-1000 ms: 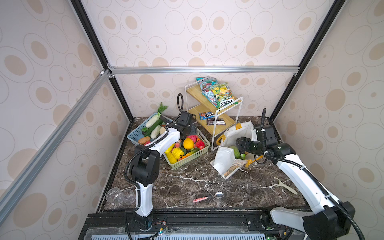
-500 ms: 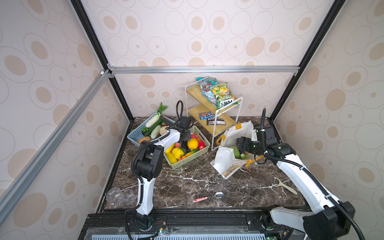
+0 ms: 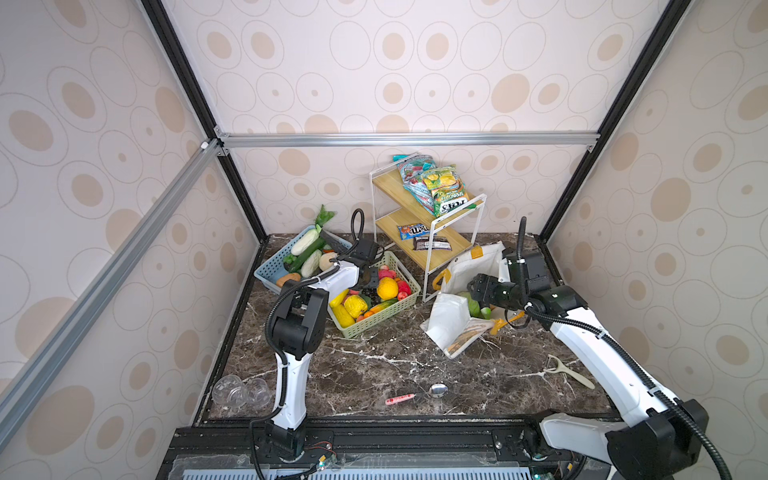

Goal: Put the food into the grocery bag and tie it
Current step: 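Grasp the black grape bunch with the left gripper and lift it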

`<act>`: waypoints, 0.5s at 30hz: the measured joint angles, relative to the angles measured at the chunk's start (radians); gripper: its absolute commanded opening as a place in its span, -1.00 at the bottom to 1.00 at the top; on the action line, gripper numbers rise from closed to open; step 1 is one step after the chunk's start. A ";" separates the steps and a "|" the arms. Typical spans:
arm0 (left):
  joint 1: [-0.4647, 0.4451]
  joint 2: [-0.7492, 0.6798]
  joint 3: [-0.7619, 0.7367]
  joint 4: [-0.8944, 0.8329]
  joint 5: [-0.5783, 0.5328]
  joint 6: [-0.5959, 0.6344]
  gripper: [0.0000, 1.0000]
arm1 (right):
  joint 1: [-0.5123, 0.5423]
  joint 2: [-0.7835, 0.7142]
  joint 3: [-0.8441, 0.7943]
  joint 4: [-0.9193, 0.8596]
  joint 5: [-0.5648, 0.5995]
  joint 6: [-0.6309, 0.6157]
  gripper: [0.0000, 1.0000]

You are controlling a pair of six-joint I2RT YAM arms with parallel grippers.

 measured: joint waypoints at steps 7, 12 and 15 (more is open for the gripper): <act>0.001 0.038 0.040 -0.011 0.002 0.010 0.06 | 0.024 0.025 0.000 0.004 0.012 0.006 0.65; 0.001 0.070 0.052 0.001 0.010 0.009 -0.01 | 0.037 0.030 0.001 0.004 0.018 0.010 0.65; 0.003 0.098 0.052 0.024 0.028 0.000 -0.26 | 0.039 0.030 0.003 0.004 0.021 0.010 0.65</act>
